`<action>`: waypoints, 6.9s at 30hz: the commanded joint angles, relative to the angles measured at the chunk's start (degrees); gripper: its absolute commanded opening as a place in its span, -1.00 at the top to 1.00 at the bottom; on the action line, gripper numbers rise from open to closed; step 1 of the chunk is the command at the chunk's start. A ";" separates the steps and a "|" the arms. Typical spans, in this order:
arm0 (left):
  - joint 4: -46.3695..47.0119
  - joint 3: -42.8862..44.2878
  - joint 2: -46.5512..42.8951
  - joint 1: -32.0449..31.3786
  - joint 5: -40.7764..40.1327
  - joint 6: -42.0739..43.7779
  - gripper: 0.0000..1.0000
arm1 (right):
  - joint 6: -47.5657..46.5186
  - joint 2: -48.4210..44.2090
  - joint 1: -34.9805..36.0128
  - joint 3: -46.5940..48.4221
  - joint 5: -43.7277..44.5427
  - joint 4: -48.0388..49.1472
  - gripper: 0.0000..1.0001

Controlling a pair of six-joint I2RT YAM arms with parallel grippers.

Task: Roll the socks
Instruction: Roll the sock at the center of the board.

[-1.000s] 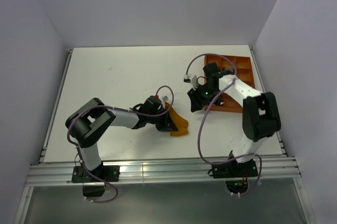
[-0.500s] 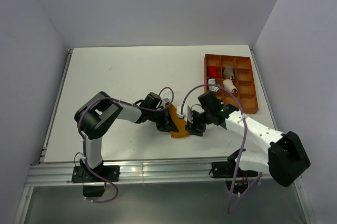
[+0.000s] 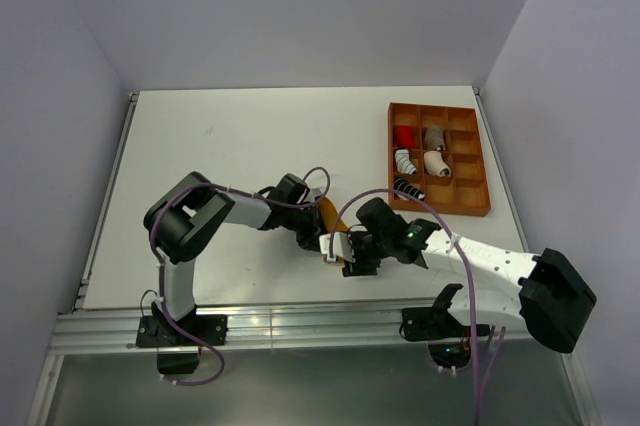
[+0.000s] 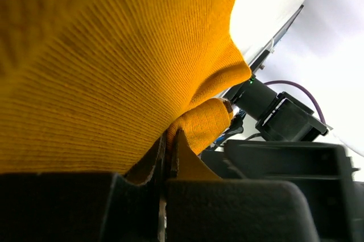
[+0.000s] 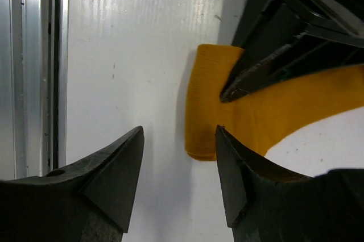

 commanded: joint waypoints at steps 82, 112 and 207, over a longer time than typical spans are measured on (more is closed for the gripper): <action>12.44 -17.28 -30.05 -3.67 -32.30 18.77 0.56 | -1.21 64.64 -18.86 53.93 -19.67 -52.30 0.75; 27.91 -17.27 -14.75 -9.75 -21.50 23.36 0.23 | 5.47 69.48 -20.97 58.25 -20.65 -52.22 0.74; -3.55 -9.10 1.07 4.40 5.40 15.36 0.99 | -2.61 9.89 20.60 -3.09 21.71 20.81 -0.19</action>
